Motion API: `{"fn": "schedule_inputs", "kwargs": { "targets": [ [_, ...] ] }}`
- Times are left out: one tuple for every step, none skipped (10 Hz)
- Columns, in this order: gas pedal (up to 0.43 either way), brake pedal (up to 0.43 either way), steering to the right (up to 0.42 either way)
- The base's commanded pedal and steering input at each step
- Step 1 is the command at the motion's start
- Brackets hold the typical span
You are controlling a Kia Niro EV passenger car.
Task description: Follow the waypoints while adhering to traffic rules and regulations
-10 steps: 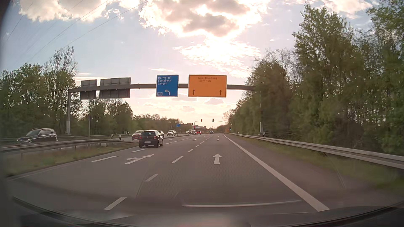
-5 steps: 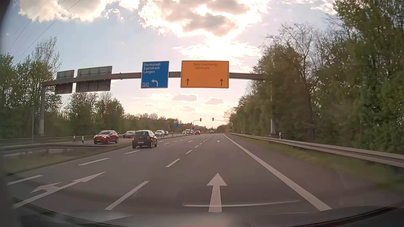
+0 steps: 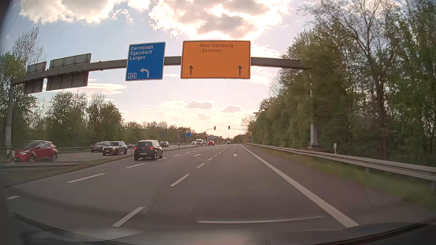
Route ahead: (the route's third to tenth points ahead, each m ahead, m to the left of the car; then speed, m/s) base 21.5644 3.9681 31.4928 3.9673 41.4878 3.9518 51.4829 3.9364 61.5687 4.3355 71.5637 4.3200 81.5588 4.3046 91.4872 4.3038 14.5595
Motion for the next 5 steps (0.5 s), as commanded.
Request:
{"fn": "schedule_inputs", "kwargs": {
  "targets": [
    [0.0,0.0,0.0],
    [0.0,0.0,0.0],
    [0.0,0.0,0.0],
    [0.0,0.0,0.0],
    [0.0,0.0,0.0]
  ]
}}
